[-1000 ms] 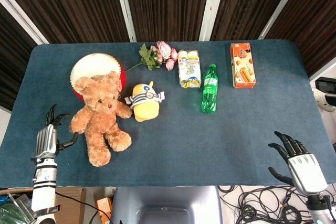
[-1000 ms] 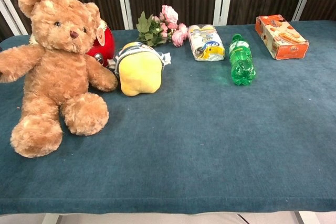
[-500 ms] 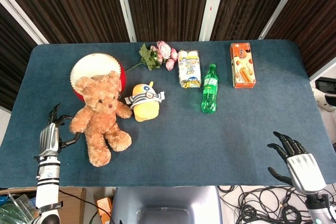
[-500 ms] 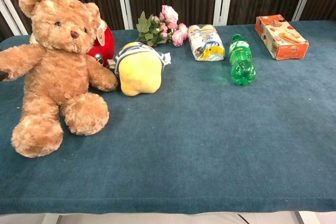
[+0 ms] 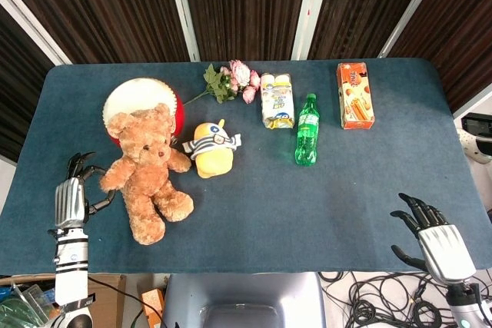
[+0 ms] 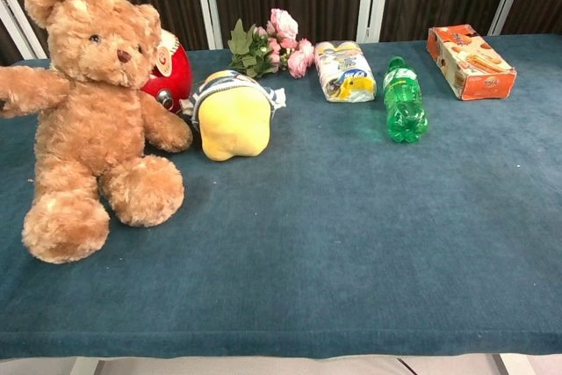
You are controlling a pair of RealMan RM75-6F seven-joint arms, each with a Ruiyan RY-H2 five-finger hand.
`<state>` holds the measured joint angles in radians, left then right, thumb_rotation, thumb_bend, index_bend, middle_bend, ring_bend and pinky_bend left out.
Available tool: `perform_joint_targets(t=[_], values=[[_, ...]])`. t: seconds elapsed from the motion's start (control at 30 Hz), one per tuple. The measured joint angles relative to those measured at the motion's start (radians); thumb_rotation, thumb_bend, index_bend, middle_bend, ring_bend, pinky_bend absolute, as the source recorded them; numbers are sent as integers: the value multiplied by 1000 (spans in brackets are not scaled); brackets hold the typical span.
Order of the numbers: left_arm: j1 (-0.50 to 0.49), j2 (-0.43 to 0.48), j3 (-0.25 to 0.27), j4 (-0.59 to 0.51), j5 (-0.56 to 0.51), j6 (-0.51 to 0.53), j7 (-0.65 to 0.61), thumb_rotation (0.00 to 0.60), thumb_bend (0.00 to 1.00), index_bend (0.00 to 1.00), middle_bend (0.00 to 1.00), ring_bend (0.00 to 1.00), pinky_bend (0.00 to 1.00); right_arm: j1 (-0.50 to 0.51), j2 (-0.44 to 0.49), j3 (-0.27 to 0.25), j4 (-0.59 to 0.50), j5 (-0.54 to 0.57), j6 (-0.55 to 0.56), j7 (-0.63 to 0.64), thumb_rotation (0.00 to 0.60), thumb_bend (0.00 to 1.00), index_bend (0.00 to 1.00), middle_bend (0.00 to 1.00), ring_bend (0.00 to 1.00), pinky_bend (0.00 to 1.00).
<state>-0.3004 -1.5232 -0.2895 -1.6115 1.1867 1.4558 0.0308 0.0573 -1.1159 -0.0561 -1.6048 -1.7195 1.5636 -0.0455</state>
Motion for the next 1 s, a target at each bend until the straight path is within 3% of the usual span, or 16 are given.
perform_joint_targets(t=[0.17, 0.43, 0.7, 1.0], values=[[-1, 5, -1, -5, -46, -48, 4, 600, 329, 618, 199, 79, 371, 0, 4, 1, -5, 2, -7, 3, 600, 115, 341, 108, 127, 253], [2, -8, 2, 3, 31, 18, 4, 600, 329, 618, 208, 86, 373, -2, 1, 3, -3, 2, -11, -1, 600, 116, 341, 108, 127, 253], [3, -8, -3, 8, -36, -34, 12, 600, 329, 618, 207, 88, 379, 0, 2, 5, -5, 6, -22, -1, 600, 116, 341, 108, 127, 253], [6, -8, -3, 2, 4, 12, 33, 600, 327, 618, 207, 88, 381, 0, -1, 9, -5, 11, -26, -7, 600, 116, 342, 108, 127, 254]])
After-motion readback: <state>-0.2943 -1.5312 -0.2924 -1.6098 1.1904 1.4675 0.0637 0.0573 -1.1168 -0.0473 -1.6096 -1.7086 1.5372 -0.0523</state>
